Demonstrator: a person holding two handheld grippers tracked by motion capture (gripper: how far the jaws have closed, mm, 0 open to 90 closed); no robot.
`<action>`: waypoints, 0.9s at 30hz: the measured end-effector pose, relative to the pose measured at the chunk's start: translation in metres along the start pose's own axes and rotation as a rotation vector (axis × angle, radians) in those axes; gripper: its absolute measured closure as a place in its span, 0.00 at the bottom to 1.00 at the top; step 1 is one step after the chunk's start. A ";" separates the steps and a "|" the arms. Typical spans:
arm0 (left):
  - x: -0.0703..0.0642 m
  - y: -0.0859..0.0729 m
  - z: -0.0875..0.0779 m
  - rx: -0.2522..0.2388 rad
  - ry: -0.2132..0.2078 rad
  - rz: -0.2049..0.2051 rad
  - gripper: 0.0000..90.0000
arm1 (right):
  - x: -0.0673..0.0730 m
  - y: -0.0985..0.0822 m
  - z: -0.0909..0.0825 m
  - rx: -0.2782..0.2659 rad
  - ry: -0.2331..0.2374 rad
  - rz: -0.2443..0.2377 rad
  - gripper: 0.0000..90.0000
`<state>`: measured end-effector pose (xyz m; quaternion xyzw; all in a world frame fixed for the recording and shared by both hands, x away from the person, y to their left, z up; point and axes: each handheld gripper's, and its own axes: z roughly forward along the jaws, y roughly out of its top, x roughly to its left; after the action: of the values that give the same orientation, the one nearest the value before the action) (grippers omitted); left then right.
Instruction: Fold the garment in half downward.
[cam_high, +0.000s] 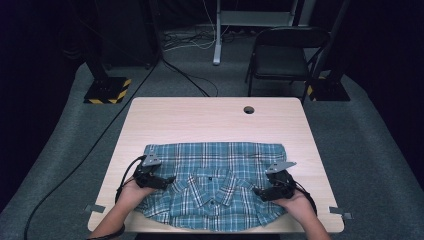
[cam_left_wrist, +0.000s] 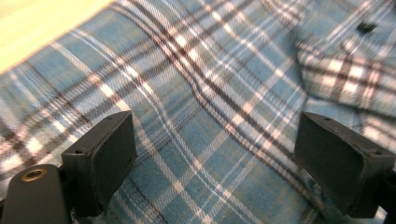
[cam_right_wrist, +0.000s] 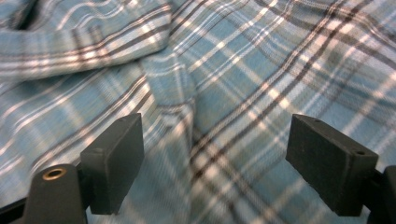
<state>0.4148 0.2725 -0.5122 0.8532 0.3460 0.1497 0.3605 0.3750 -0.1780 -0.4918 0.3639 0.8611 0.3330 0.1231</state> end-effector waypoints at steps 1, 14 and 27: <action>0.000 -0.001 0.003 0.020 -0.003 0.005 0.14 | 0.000 -0.002 -0.003 0.003 0.004 -0.003 0.21; 0.002 -0.001 0.015 0.059 -0.015 0.031 0.11 | -0.009 -0.026 0.002 0.079 0.009 0.037 0.21; 0.001 -0.005 0.014 0.036 -0.012 0.032 0.11 | -0.009 -0.027 -0.006 0.122 -0.003 -0.011 0.21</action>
<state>0.4203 0.2685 -0.5258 0.8657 0.3329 0.1440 0.3449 0.3640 -0.2010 -0.5056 0.3666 0.8816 0.2786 0.1038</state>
